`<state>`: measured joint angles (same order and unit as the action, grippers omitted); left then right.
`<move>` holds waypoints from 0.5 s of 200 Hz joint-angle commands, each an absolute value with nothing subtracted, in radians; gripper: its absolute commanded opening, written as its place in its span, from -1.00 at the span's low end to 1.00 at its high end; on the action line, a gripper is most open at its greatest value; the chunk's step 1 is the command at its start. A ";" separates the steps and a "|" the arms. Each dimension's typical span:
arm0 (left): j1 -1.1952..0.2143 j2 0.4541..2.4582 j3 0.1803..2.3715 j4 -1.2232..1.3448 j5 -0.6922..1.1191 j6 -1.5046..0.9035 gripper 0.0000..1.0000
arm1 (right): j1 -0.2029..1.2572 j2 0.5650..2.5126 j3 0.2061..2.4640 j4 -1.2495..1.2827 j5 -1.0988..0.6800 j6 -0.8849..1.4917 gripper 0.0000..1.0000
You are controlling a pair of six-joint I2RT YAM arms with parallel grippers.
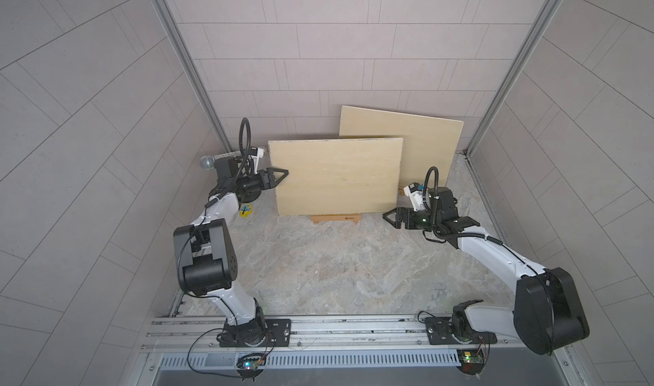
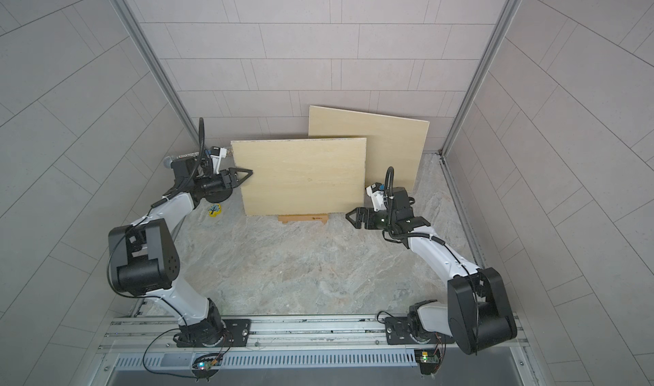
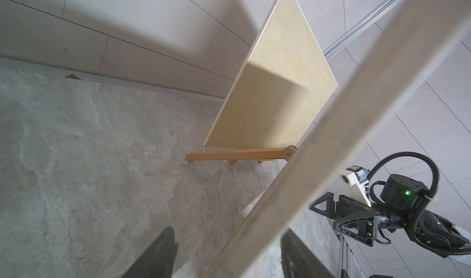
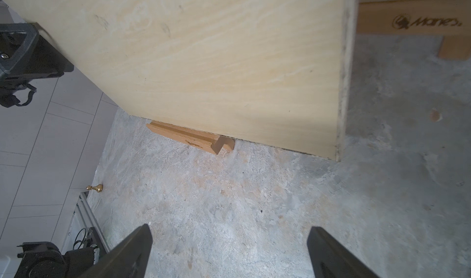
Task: Disassemble the easel
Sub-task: Pick up the drawing board from the easel.
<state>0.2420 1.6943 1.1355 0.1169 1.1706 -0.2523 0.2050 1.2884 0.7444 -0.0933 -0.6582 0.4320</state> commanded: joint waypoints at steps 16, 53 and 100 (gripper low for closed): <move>0.239 1.716 1.109 0.215 1.212 -0.295 0.28 | 0.211 1.318 0.745 -0.023 -0.680 0.439 0.99; 0.241 1.716 1.093 0.255 1.214 -0.318 0.15 | 0.211 1.348 0.746 0.016 -0.696 0.448 0.99; 0.241 1.707 1.068 0.284 1.222 -0.329 0.01 | 0.210 1.368 0.765 0.032 -0.693 0.460 1.00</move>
